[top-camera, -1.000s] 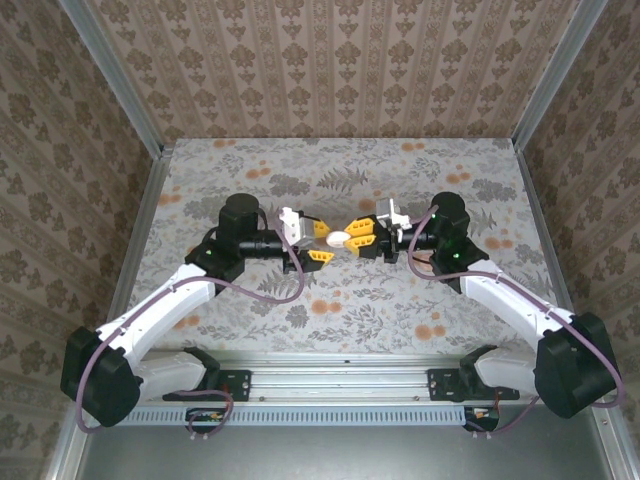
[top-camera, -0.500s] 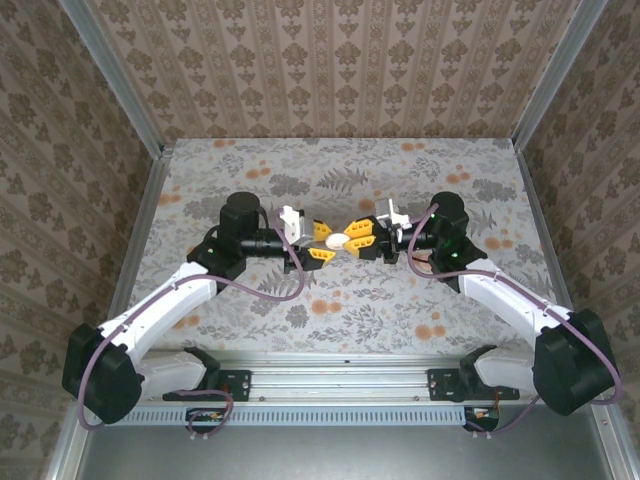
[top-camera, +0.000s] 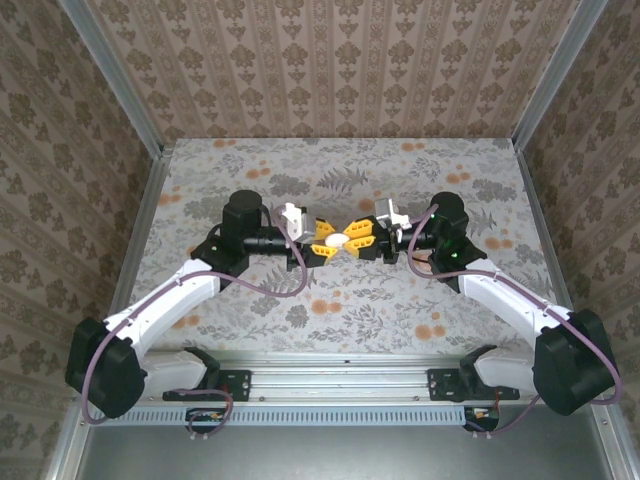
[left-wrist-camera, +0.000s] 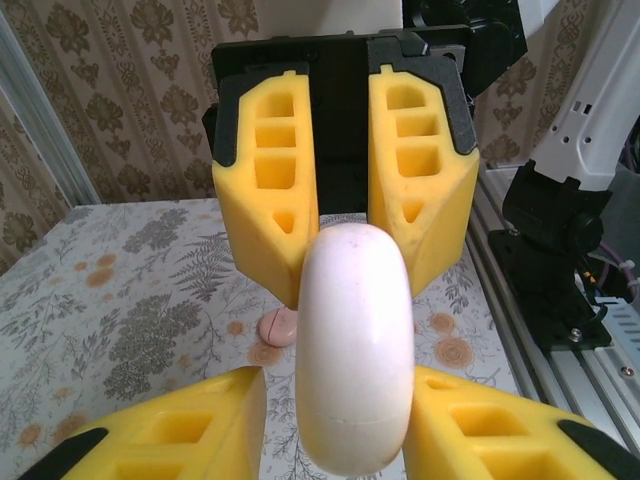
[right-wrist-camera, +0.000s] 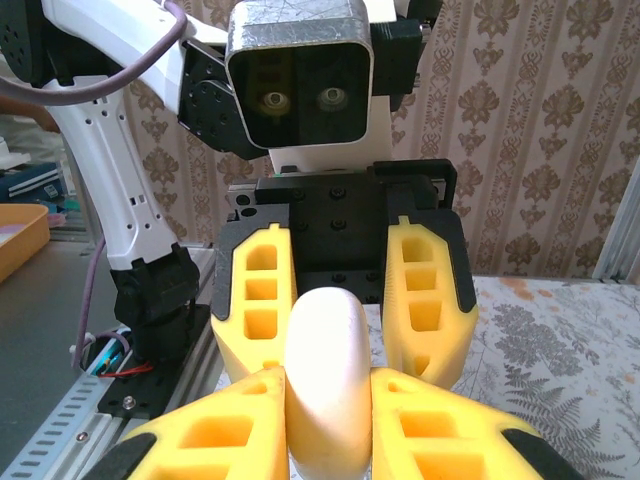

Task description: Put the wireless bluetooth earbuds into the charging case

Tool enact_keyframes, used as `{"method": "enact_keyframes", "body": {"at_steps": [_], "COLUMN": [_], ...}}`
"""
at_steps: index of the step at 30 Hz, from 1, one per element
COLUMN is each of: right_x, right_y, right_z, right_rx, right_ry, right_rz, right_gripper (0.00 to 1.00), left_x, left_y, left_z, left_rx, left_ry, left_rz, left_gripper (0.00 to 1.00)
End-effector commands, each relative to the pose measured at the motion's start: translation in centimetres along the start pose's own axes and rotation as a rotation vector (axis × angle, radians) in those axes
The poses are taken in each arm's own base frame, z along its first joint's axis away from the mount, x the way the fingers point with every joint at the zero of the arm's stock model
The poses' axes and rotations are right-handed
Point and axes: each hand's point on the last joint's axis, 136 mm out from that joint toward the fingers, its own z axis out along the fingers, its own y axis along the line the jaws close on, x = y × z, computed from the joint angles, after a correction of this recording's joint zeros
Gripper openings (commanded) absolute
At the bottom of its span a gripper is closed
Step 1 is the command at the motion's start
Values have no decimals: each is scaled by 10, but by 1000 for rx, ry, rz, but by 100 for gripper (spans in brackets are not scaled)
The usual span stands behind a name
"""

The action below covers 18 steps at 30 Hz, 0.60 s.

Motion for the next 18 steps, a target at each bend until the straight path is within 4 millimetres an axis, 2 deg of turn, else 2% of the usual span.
{"method": "enact_keyframes", "body": {"at_steps": [1, 9, 16, 18], "right_x": [-11, -11, -8, -9], "right_y": [6, 6, 7, 6], "right_z": [2, 2, 1, 1], "right_rx": [-34, -33, -36, -29], "right_ry": [-24, -22, -12, -9], "right_rz": [-30, -28, -20, -20], "right_gripper": [21, 21, 22, 27], "left_x": [-21, -21, -24, -23], "left_y": [-1, -2, -2, -1], "left_z": [0, 1, 0, 0], "left_rx": [27, 38, 37, 33], "left_ry": [-50, -52, -55, -49], "left_rz": [36, 33, 36, 35], "left_gripper": [37, 27, 13, 11]}}
